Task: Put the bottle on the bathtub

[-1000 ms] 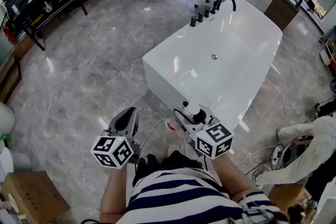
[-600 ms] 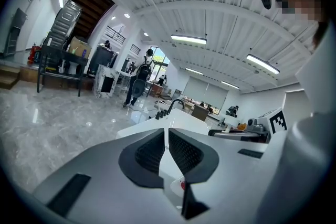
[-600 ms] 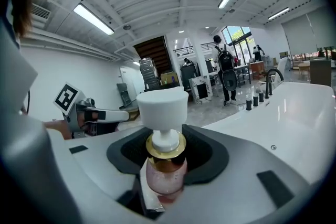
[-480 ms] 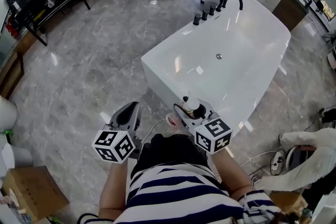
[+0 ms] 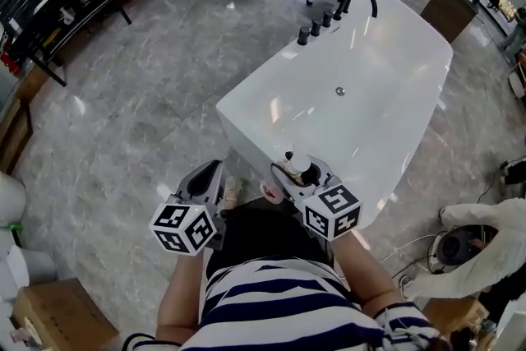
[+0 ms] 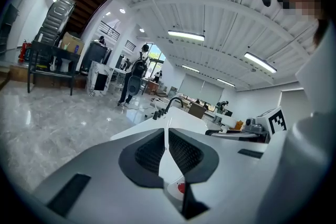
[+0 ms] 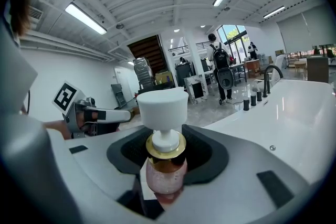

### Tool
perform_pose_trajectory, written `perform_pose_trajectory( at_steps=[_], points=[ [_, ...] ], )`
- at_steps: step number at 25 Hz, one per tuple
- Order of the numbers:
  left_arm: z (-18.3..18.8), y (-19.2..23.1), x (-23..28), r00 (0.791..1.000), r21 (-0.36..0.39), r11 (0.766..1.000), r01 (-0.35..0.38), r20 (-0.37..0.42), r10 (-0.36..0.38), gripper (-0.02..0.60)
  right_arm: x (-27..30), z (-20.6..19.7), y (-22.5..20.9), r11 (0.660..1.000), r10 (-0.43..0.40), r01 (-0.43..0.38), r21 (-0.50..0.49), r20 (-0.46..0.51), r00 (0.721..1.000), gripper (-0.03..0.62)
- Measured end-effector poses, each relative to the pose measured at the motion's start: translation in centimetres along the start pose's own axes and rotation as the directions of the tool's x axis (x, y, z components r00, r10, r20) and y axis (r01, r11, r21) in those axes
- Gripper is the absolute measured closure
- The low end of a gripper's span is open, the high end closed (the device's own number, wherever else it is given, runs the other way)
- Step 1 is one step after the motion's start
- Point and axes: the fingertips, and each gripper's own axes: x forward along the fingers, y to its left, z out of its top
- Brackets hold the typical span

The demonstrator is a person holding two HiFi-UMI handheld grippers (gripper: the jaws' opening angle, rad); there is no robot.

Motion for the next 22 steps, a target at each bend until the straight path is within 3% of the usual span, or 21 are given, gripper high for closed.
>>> perform_pose_trajectory(
  at_steps=[22],
  points=[
    [5.8, 10.8, 15.2, 0.97, -0.019, 0.982, 0.186, -0.157, -0.187, 0.546, 14.9, 4.7, -9.3, 0.982, -0.171, 0.171, 0.084, -0.012, 0.985, 0.41]
  ],
)
